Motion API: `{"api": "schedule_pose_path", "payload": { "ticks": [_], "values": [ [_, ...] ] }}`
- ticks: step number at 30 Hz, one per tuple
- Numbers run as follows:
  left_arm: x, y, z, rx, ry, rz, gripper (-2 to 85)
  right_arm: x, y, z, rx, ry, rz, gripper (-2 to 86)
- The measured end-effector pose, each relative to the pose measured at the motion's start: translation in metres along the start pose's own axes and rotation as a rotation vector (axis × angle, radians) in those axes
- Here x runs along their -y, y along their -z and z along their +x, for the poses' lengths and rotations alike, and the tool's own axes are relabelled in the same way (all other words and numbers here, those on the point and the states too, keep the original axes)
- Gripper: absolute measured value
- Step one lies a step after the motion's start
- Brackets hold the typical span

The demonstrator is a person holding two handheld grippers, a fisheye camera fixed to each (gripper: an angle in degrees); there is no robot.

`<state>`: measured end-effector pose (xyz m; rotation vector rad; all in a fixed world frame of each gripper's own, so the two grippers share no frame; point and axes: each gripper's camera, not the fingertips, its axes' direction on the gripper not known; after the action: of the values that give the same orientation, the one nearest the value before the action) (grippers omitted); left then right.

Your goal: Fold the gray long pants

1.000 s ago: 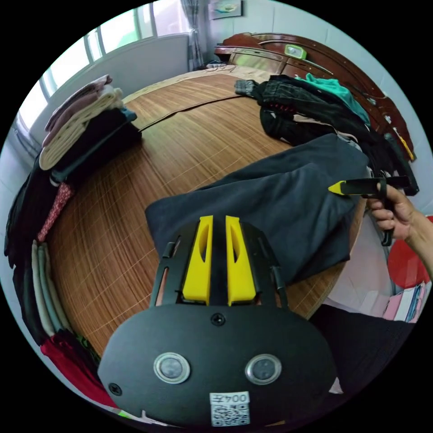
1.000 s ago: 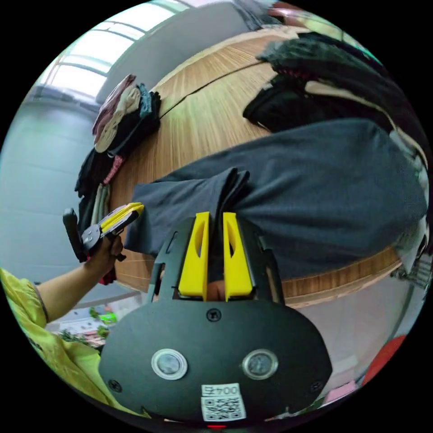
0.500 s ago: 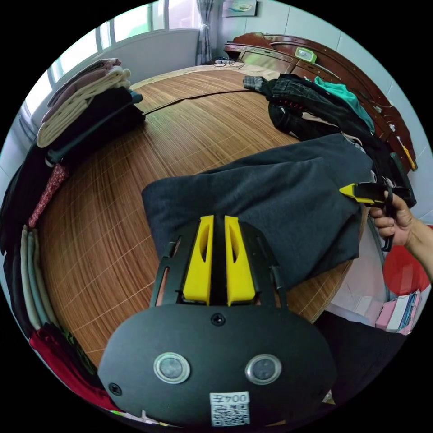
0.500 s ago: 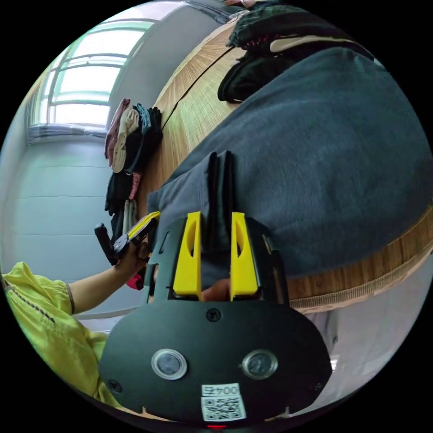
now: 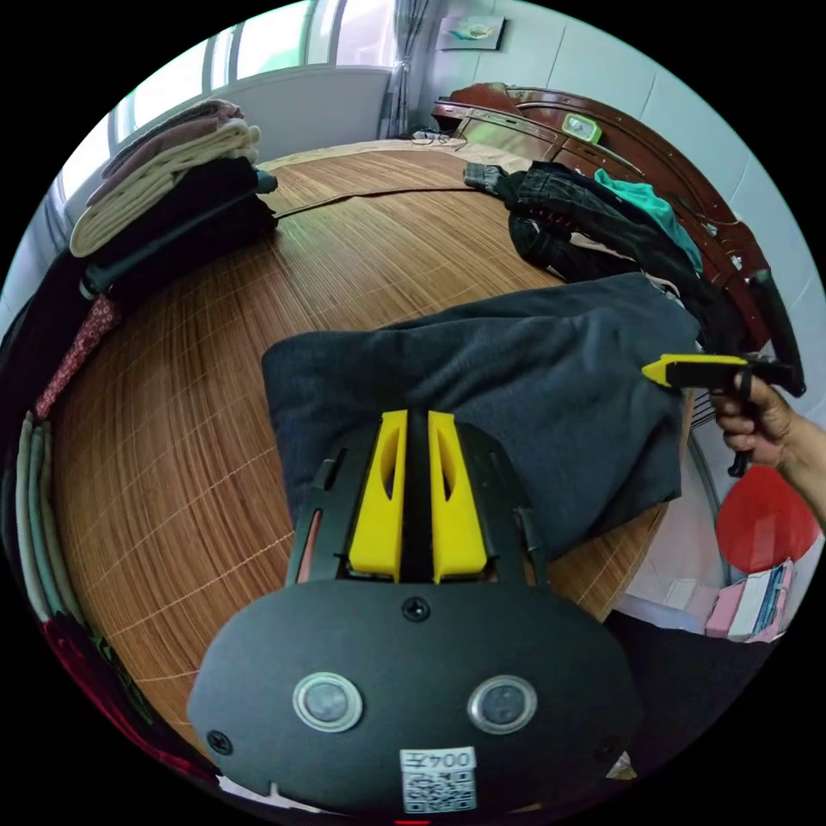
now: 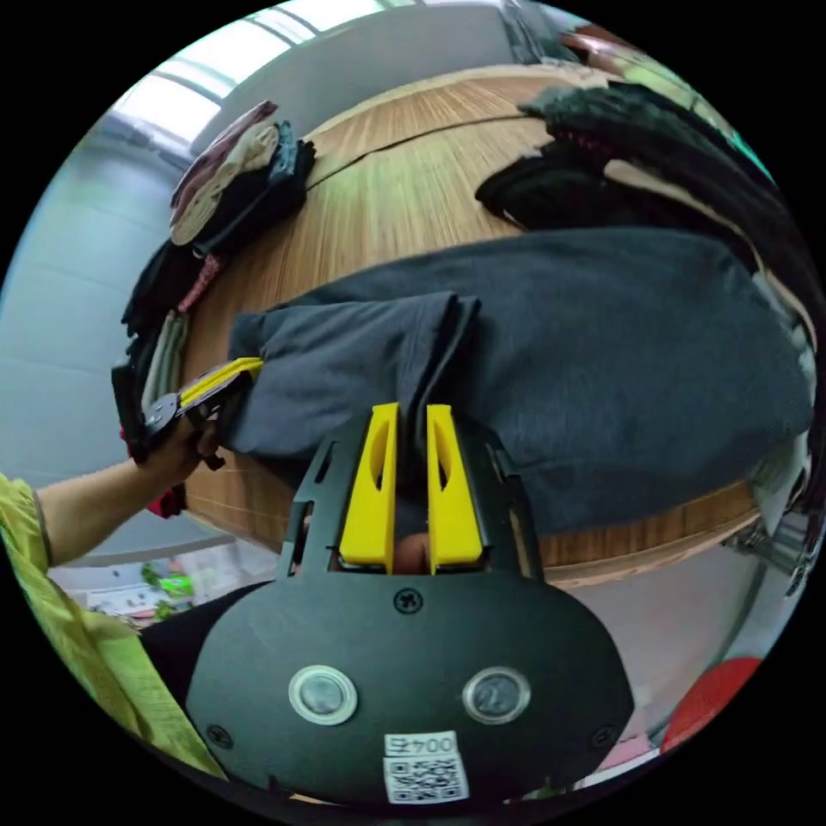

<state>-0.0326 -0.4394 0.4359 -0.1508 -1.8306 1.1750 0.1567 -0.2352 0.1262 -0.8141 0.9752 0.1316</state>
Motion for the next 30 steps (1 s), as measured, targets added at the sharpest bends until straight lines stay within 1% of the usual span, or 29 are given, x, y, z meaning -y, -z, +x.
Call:
{"api": "schedule_pose_path", "payload": {
  "ticks": [2, 3, 4, 6, 8, 10, 11, 13, 15, 17, 19, 21, 22, 23, 25, 27, 29, 30],
  "values": [
    [0.016, 0.012, 0.001, 0.032, -0.011, -0.063, 1.1, 0.000, -0.003, 0.028, 0.192, -0.129, 0.005, 7.9],
    [0.024, 0.029, 0.001, 0.082, 0.010, -0.029, 0.8, -0.001, -0.002, 0.033, 0.229, -0.149, 0.006, 8.0],
    [0.028, 0.051, 0.001, 0.100, 0.015, 0.078, 0.7, -0.001, -0.002, 0.038, 0.273, -0.158, 0.007, 8.4],
    [0.037, 0.065, 0.001, 0.151, -0.002, 0.176, 0.6, -0.003, -0.004, 0.040, 0.288, -0.158, 0.003, 9.2],
    [0.051, 0.051, -0.003, 0.205, -0.007, 0.164, 0.5, -0.004, -0.007, 0.042, 0.320, -0.178, 0.010, 10.1],
    [0.065, 0.008, -0.016, 0.189, 0.016, 0.063, 0.3, -0.004, -0.009, 0.042, 0.343, -0.201, 0.013, 10.3],
    [0.066, -0.005, -0.017, 0.189, 0.005, 0.027, 0.3, -0.004, -0.009, 0.041, 0.338, -0.207, 0.013, 9.8],
    [0.059, -0.025, -0.013, 0.231, -0.058, 0.055, 0.2, -0.002, -0.007, 0.034, 0.284, -0.187, 0.002, 7.9],
    [0.062, -0.025, -0.009, 0.251, -0.067, 0.051, 0.2, 0.003, 0.002, 0.016, 0.189, -0.118, -0.006, 6.3],
    [0.064, -0.018, -0.013, 0.226, -0.043, 0.058, 0.2, 0.005, 0.015, -0.020, 0.011, 0.019, 0.021, 6.3],
    [0.056, -0.007, -0.022, 0.208, -0.013, 0.105, 0.2, 0.002, 0.016, -0.039, -0.082, 0.097, 0.030, 6.9],
    [0.049, -0.017, -0.025, 0.197, -0.045, 0.099, 0.2, -0.001, 0.006, -0.039, -0.089, 0.090, -0.003, 8.1],
    [0.050, -0.020, -0.026, 0.190, -0.046, 0.097, 0.2, -0.001, 0.000, -0.027, -0.032, 0.021, -0.021, 8.8],
    [0.052, -0.021, -0.026, 0.188, -0.044, 0.092, 0.2, -0.001, -0.001, -0.011, 0.069, -0.068, -0.008, 8.2],
    [0.055, -0.023, -0.027, 0.185, -0.038, 0.081, 0.2, 0.000, 0.001, 0.008, 0.185, -0.168, -0.002, 6.7],
    [0.056, -0.021, -0.027, 0.186, -0.032, 0.083, 0.2, 0.002, 0.013, -0.002, 0.139, -0.109, 0.030, 5.7],
    [0.057, -0.018, -0.024, 0.205, -0.020, 0.083, 0.2, 0.002, 0.032, -0.040, -0.018, 0.082, 0.075, 5.0],
    [0.056, -0.017, -0.022, 0.219, -0.015, 0.086, 0.2, 0.001, 0.036, -0.048, -0.053, 0.128, 0.087, 4.9]
  ]
}}
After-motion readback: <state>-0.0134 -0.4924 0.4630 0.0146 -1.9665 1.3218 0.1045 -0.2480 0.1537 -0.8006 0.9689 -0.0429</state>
